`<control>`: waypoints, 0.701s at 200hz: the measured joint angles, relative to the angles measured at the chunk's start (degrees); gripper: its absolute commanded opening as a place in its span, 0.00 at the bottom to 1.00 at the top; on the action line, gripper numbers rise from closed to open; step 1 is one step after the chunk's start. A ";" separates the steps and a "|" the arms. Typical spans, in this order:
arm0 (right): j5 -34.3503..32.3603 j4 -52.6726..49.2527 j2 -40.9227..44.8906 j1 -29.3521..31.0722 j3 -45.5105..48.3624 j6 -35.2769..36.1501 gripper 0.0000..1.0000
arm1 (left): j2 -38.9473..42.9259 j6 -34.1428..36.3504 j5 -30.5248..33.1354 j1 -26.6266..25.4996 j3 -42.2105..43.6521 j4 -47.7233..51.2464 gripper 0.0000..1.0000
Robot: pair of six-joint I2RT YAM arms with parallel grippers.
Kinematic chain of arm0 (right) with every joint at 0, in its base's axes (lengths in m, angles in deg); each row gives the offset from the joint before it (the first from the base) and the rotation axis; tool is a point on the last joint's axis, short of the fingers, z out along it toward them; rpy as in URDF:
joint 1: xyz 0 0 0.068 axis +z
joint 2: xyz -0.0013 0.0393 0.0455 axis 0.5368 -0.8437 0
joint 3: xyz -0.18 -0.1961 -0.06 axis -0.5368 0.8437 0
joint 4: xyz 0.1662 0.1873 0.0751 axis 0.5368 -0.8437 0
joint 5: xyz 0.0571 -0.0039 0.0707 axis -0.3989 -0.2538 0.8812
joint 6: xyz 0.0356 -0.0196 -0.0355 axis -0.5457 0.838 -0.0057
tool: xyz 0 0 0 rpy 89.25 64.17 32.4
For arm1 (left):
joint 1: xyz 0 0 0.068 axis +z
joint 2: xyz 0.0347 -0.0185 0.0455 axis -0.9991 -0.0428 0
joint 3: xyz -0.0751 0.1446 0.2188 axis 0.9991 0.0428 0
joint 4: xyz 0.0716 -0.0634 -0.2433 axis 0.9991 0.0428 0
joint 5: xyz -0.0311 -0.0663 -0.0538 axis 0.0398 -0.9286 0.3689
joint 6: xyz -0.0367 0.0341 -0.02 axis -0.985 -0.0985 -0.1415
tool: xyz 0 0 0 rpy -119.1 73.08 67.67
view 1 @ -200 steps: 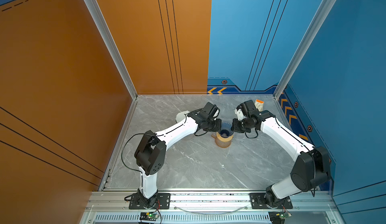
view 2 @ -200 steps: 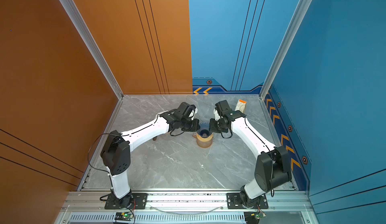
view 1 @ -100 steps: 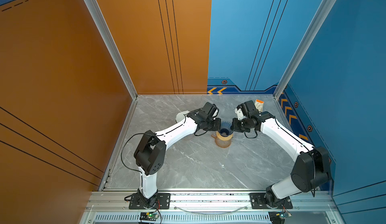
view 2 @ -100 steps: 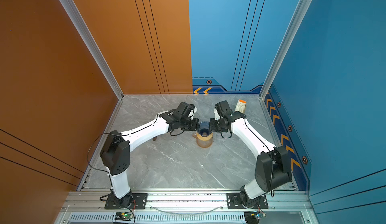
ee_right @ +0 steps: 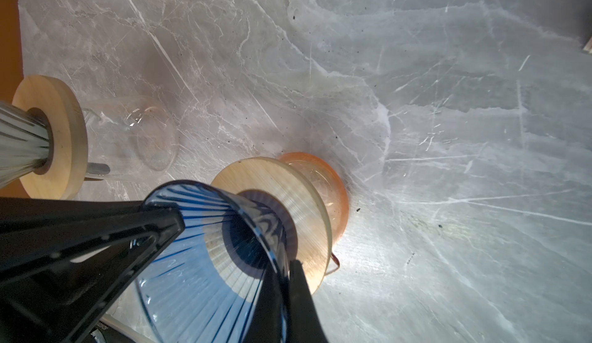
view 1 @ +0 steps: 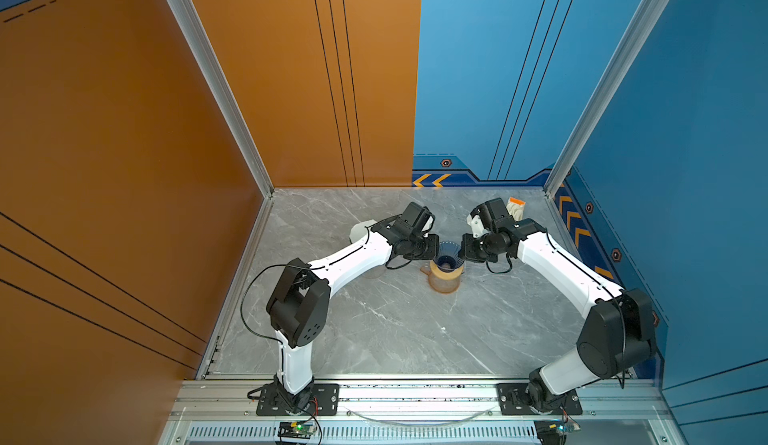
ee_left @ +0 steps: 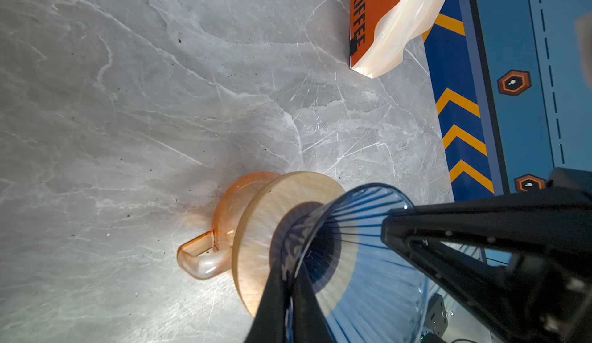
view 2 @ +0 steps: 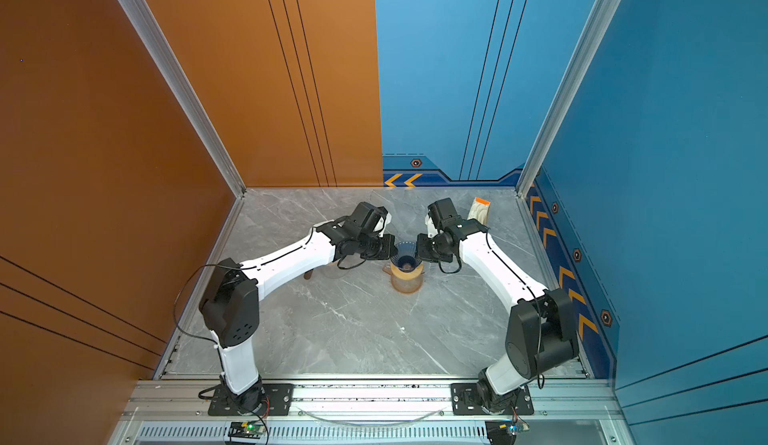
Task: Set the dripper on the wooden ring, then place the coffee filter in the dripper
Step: 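Hold the blue cone rim with both grippers and settle it on the ring, then open both grippers and draw them back away from the cone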
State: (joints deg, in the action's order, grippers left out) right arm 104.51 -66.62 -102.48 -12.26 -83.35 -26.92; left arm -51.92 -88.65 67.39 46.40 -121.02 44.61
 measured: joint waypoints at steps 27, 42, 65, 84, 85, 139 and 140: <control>0.79 -0.76 -0.74 0.00 -0.66 -0.02 0.13 | 0.00 0.04 -0.83 0.00 -0.63 1.49 0.16; 1.11 -0.98 -1.05 0.00 -0.94 -0.22 0.15 | 0.00 0.22 -1.53 0.00 -1.14 2.16 0.22; 1.33 -1.07 -1.05 0.00 -1.25 -0.52 0.22 | 0.00 0.55 -2.54 0.02 -1.75 2.51 0.28; 1.49 -1.09 -1.01 0.00 -1.42 -0.85 0.26 | 0.00 1.05 -3.13 0.26 -2.19 2.75 0.34; 1.46 -1.09 -1.01 0.00 -1.42 -0.83 0.26 | 0.00 0.98 -3.13 0.26 -2.19 2.75 0.35; 1.07 -1.81 1.05 0.00 -2.71 -0.83 0.31 | 0.92 1.49 -3.17 0.66 -2.91 3.17 0.52; 1.07 -1.86 1.09 0.00 -2.75 -0.81 0.31 | 1.01 1.55 -3.17 0.70 -2.93 3.21 0.52</control>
State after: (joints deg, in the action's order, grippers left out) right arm 105.58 -68.48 -101.39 -12.26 -86.10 -27.73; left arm -50.91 -87.10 64.22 47.10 -123.95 47.82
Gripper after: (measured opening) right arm 0.309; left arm 0.492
